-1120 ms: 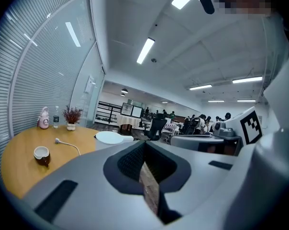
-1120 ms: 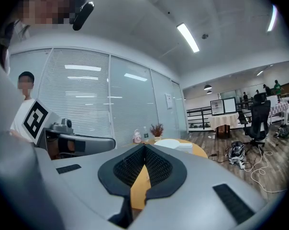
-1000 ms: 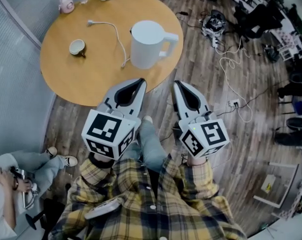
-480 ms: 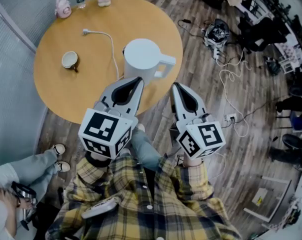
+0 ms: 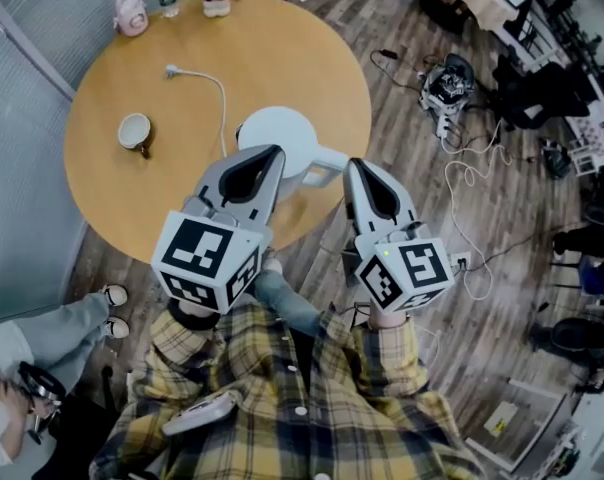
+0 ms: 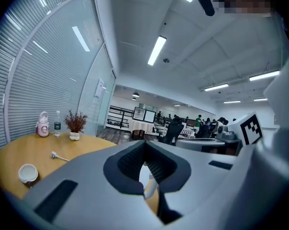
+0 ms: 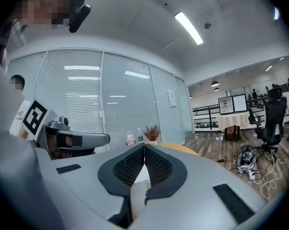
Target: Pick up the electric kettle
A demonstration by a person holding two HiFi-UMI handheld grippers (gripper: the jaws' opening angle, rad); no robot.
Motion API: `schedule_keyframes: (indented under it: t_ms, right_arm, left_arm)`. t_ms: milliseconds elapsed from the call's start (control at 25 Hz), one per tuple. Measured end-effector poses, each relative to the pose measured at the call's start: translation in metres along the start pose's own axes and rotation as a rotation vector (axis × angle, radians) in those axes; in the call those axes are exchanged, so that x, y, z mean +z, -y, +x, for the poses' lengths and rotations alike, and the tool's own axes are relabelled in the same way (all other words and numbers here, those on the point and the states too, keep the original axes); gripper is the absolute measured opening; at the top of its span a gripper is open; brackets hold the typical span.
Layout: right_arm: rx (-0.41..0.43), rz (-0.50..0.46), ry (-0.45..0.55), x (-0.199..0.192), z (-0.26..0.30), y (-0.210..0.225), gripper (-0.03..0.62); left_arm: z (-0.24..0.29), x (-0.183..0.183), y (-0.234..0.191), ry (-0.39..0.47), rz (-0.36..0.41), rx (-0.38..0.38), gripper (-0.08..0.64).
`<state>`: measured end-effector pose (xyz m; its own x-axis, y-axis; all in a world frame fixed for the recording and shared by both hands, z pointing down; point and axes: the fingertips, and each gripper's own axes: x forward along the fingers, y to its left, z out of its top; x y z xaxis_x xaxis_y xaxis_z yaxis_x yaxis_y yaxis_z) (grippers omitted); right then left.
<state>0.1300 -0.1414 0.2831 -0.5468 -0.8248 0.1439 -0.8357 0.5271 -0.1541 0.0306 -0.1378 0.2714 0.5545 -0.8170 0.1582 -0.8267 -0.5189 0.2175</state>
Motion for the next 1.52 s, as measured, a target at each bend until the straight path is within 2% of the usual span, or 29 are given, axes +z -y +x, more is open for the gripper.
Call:
schedule_keyframes:
  t_ms: [400,760,1280,1320,1400,1520]
  right_arm:
    - [0.009,-0.009,-0.008,0.005,0.021,0.018,0.032]
    - [-0.045,0.0,-0.003,0.007,0.03,0.027,0.032]
    - [-0.103,-0.027,-0.041,-0.015,0.039,0.033,0.037]
    - [-0.104,-0.026,-0.047,-0.019,0.039,0.032,0.042]
    - [-0.102,-0.021,-0.062,-0.025,0.041,0.031,0.109]
    - [-0.106,-0.022,-0.083,-0.031,0.041,0.032,0.145]
  left_arm:
    - [0.018,0.01,-0.019,0.002,-0.004,0.038,0.003]
    - [0.025,0.012,-0.031,-0.006,0.002,0.018,0.003]
    - [0.019,0.003,-0.071,0.004,0.0,0.066,0.003]
    - [0.017,0.002,-0.074,0.006,0.0,0.072,0.003]
    - [0.013,0.0,-0.082,0.008,-0.001,0.085,0.003]
    - [0.008,-0.002,-0.089,0.006,-0.004,0.105,0.003]
